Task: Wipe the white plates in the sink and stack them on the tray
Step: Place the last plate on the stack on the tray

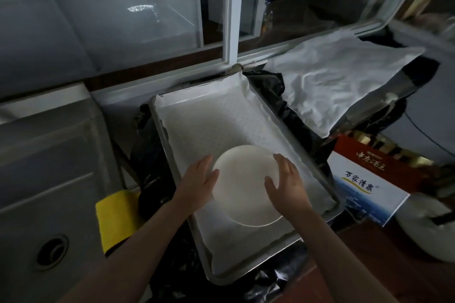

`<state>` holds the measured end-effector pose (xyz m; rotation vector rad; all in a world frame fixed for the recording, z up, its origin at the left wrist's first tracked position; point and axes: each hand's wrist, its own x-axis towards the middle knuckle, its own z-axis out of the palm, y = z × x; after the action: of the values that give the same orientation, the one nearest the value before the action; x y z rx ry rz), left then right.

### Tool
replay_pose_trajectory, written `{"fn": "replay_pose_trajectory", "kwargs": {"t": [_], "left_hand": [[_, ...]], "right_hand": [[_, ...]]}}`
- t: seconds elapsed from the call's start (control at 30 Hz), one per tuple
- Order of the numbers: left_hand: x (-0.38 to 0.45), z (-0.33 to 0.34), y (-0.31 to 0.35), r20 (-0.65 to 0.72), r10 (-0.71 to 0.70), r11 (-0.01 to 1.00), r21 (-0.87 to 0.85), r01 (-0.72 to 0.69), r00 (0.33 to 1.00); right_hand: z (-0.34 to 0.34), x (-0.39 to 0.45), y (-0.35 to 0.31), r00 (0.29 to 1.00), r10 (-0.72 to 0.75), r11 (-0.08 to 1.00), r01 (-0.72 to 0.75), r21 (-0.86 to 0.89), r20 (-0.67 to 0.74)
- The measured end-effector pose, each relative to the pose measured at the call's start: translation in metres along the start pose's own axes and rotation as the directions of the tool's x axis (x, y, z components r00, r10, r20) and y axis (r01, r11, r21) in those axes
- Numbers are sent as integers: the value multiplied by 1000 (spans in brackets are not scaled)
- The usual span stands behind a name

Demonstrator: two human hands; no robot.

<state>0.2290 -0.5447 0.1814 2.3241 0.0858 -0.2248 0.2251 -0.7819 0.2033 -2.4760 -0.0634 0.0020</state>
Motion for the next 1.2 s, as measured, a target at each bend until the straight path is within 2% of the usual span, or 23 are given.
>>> {"fn": "replay_pose_trajectory", "kwargs": {"t": [0.2, 0.37, 0.47, 0.67, 0.83, 1.0, 1.2], "left_hand": [[1, 16, -4, 8, -25, 995, -99, 26, 1000], [-10, 30, 4, -24, -103, 919, -385, 86, 994], [-14, 40, -2, -71, -118, 874, -481, 70, 990], [-18, 54, 7, -94, -204, 714, -695, 83, 974], [-16, 58, 18, -127, -276, 620, -781, 75, 953], [-18, 61, 22, -131, -316, 603, -792, 92, 940], [-16, 64, 21, -135, -323, 598, -796, 92, 937]], "right_hand": [[-5, -2, 38, 988, 140, 977, -149, 154, 64], [10, -6, 55, 963, 247, 891, -271, 365, 111], [18, -11, 56, 947, 298, 816, -317, 484, 118], [32, -19, 48, 947, 315, 655, -268, 706, 67], [41, -18, 48, 935, 353, 534, -232, 813, 35], [41, -17, 46, 923, 384, 467, -205, 860, 11], [42, -16, 45, 910, 414, 467, -201, 861, -12]]}}
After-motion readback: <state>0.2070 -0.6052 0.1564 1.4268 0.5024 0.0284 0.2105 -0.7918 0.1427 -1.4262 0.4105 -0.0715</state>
